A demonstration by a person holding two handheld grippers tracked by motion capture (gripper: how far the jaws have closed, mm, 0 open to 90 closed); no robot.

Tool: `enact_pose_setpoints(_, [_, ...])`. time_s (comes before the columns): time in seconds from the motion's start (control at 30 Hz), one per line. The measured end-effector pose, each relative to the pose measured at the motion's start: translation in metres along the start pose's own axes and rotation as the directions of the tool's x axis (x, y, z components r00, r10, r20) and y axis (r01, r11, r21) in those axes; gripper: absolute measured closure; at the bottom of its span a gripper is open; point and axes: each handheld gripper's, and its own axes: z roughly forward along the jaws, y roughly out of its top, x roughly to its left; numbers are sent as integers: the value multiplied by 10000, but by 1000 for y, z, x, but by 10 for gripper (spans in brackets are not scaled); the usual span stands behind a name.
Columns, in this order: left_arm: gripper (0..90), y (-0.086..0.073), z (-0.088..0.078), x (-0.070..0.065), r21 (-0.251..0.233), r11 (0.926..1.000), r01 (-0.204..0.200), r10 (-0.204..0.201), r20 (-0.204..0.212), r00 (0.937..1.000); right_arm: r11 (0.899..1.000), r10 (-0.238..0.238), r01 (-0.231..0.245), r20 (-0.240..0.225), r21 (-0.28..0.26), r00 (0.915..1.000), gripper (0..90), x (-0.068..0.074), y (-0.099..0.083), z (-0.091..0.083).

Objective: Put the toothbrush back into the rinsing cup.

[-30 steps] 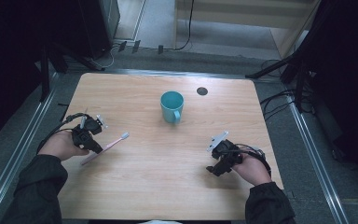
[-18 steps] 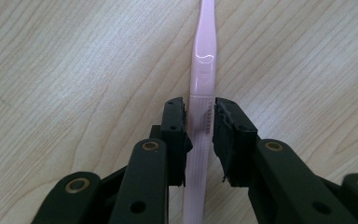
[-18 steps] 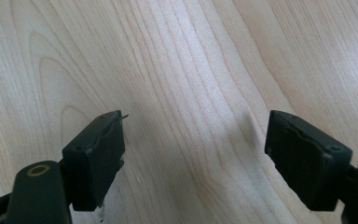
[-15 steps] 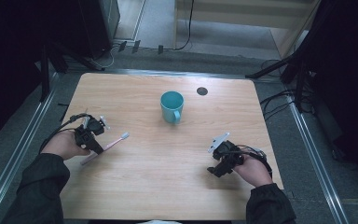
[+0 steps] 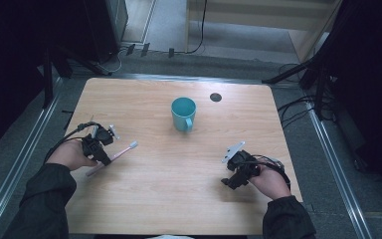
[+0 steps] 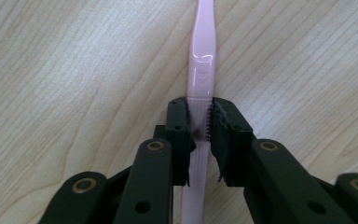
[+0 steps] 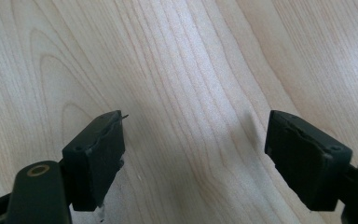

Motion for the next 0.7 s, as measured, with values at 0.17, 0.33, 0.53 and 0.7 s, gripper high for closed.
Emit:
enact_pose_setpoints(0.17, [777,2,0,-2,165,9999,-22,24,-149,9999,10000,3,-3,3,3,10000,199,0,0,0])
enact_pose_setpoints(0.33, [782,1,0,-1,93,9998,187,-187,-21,9998,10000,38,-38,-19,14,10000,199,0,0,0])
enact_pose_setpoints(0.53, [785,0,0,2,-10,9995,306,-306,147,9994,10000,-47,47,-40,33,10000,199,0,0,1])
enact_pose_setpoints(0.7, [788,1,0,1,-46,9997,256,-256,14,9997,10000,-6,6,-51,3,10000,199,0,0,1])
